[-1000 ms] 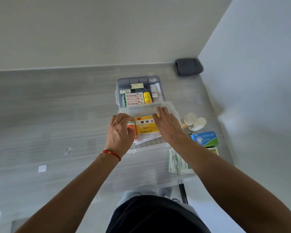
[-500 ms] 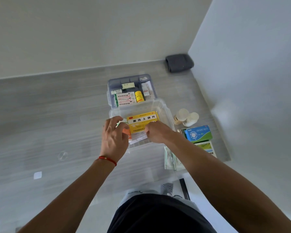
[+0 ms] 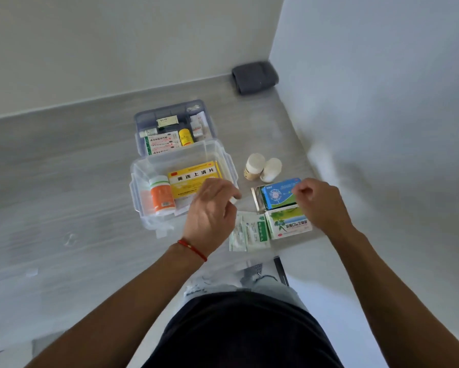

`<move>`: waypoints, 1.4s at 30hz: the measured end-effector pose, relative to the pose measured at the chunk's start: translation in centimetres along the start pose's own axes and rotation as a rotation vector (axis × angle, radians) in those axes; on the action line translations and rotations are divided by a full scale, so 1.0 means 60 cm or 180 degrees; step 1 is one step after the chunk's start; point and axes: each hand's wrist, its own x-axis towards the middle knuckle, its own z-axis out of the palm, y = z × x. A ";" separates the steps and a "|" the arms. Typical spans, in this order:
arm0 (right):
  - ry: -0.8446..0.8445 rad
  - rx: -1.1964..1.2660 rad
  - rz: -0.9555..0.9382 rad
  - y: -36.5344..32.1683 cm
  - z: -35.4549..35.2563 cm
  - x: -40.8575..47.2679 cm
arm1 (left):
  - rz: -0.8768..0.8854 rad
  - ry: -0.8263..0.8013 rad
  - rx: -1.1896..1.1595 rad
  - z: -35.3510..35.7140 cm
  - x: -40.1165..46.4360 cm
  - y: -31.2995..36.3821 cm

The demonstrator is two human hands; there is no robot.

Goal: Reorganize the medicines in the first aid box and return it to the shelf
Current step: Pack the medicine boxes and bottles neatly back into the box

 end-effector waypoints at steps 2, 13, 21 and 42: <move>0.0057 -0.0174 0.0468 0.048 0.001 -0.005 | -0.0123 -0.0403 -0.0341 0.044 -0.004 0.039; -0.0773 0.0177 0.0684 0.123 0.045 -0.018 | -0.2606 -0.1487 -0.0656 0.207 -0.038 0.106; -0.0793 0.0711 0.1044 0.122 0.008 -0.048 | -0.2963 -0.0988 -0.1478 0.186 -0.042 0.126; -0.0693 0.0552 -0.0271 -0.277 0.043 0.032 | -0.2701 -0.0193 -0.1761 -0.111 0.031 -0.077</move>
